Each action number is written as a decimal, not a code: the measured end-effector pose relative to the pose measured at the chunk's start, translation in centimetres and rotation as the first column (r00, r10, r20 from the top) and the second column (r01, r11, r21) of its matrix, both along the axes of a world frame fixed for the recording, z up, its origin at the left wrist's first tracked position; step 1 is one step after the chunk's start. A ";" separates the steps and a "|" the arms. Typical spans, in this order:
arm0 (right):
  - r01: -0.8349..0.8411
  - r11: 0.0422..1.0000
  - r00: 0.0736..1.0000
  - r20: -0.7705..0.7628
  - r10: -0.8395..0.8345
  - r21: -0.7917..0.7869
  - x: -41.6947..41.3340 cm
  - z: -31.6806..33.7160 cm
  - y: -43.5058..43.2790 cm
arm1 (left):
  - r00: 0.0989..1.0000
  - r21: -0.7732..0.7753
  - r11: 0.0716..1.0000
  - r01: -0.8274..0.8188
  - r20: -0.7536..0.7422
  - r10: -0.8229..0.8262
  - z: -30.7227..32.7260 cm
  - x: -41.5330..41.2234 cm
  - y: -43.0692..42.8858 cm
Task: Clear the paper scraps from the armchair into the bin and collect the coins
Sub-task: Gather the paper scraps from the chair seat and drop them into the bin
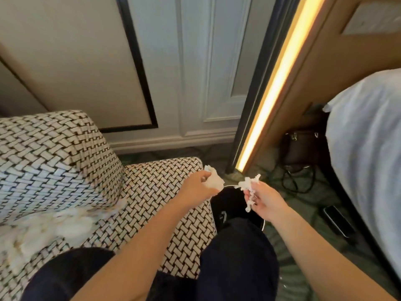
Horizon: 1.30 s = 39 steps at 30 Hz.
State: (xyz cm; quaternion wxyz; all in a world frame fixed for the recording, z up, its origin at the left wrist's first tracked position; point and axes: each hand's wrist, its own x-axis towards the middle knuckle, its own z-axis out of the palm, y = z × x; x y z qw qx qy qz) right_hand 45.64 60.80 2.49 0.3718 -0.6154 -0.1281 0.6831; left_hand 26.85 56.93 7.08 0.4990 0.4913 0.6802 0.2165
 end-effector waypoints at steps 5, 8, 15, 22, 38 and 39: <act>0.103 0.988 0.994 -0.014 -0.105 -0.112 0.8 -3.2 0.3 | 0.993 -0.133 0.989 0.069 0.099 -0.056 -2.2 2.1 1.8; 0.107 0.983 0.992 -0.045 -0.115 -0.147 1.0 -4.2 0.6 | 0.984 -0.216 0.974 0.065 0.178 -0.026 -2.7 2.8 2.2; -0.017 0.991 0.999 -0.051 0.010 -0.130 1.8 -5.1 1.1 | 0.982 -0.275 0.959 0.070 0.188 -0.018 -2.3 2.5 1.3; -0.068 0.996 0.996 -0.065 0.065 -0.049 2.0 -3.0 0.5 | 0.989 -0.244 0.970 0.019 0.144 0.017 -1.4 1.6 -0.2; -0.533 0.753 0.846 0.264 0.464 0.385 -12.1 11.8 -7.3 | 0.946 0.103 0.956 -0.275 0.206 0.250 7.5 -8.1 -11.5; -0.585 0.705 0.811 0.289 0.508 0.402 -13.9 12.6 -8.5 | 0.931 0.121 0.941 -0.317 0.226 0.285 8.1 -9.6 -13.0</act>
